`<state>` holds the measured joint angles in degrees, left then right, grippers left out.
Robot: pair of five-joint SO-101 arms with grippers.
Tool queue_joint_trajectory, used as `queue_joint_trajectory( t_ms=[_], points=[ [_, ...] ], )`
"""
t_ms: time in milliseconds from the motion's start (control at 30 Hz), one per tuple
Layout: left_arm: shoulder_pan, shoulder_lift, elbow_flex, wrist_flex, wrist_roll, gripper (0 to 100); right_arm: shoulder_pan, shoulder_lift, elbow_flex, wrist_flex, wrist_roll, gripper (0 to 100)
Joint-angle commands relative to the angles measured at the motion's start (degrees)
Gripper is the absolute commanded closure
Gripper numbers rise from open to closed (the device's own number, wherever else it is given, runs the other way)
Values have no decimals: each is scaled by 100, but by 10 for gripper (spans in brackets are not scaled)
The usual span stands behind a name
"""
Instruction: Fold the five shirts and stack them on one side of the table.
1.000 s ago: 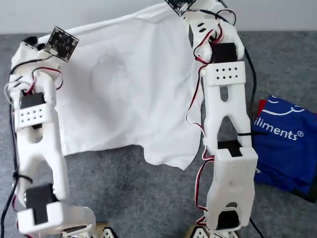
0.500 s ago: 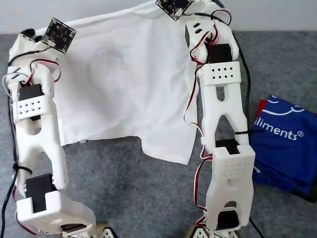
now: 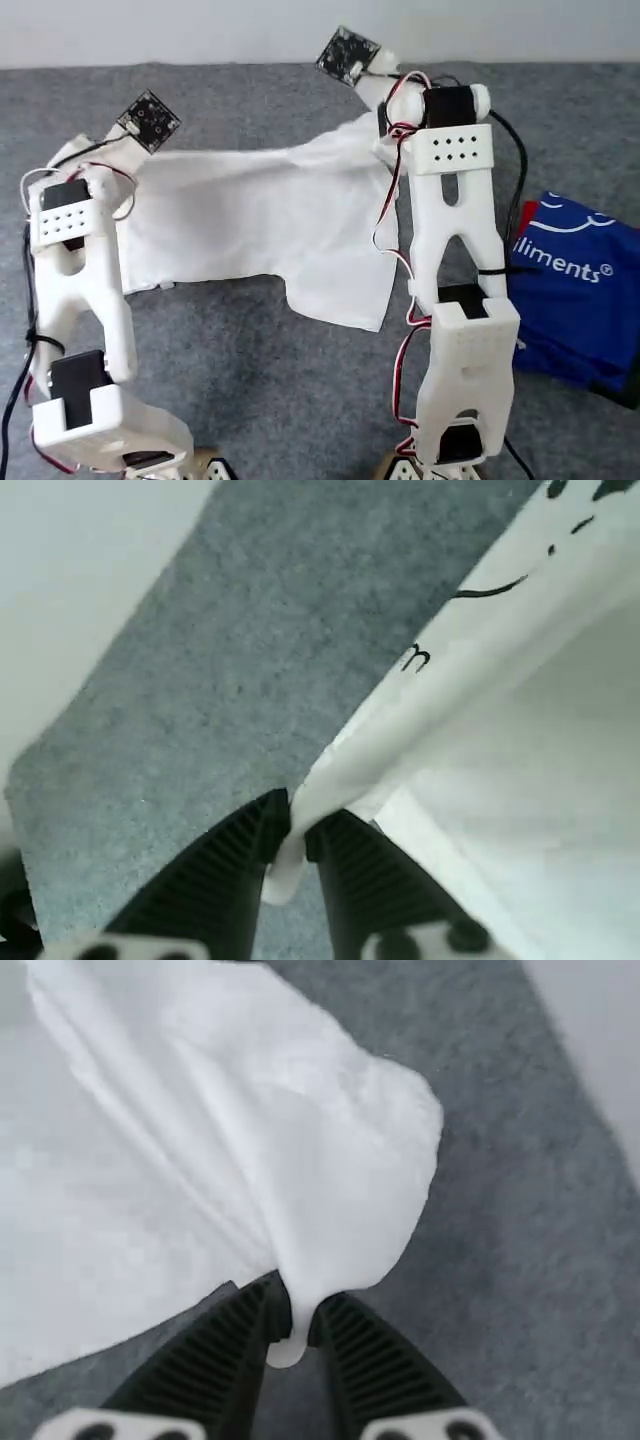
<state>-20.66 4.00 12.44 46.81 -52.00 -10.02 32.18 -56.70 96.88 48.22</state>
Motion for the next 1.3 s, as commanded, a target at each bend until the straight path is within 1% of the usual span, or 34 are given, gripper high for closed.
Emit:
queue_joint_trajectory(
  t_ms=[0, 33, 100, 233, 433, 567, 733, 767, 833, 933, 1033, 1067, 1133, 1267],
  points=[
    [-88, -9, -48, 580, -492, 987, 31, -497, -123, 611, -281, 988],
    [-88, 9, -48, 730, -554, 987, 57, -585, 44, 611, -440, 988],
    [-88, 18, -40, 932, -624, 987, 48, -769, 475, 611, -484, 988],
    [-105, 18, -40, 967, -659, 987, -163, -1253, 1741, 611, -484, 988],
    [-237, 220, -57, 404, -431, 985, -382, -1815, 3262, 593, -519, 987],
    [-325, 422, -48, 369, -448, 985, -426, -1824, 3596, 593, -536, 987],
    [-290, 440, -48, 870, -457, 983, -418, -1807, 3622, 593, -721, 987],
    [-290, 440, -57, 985, -457, 976, -426, -1807, 3675, 593, -721, 987],
    [-308, 431, -75, 1116, -448, 932, -497, -1815, 3824, 602, -721, 980],
    [-457, 255, -163, 1327, -422, 874, -558, -2000, 4193, 611, -730, 905],
    [-519, -211, -251, 1741, -422, 863, -558, -2422, 4440, 611, -730, 767],
    [-527, -404, -277, 1864, -422, 862, -558, -2554, 4448, 611, -730, 742],
    [-527, -782, -286, 2013, -422, 862, -549, -2774, 4387, 585, -712, 739],
    [-492, -1301, -286, 1987, -396, 862, -532, -2835, 3974, 541, -712, 738]
  ],
)
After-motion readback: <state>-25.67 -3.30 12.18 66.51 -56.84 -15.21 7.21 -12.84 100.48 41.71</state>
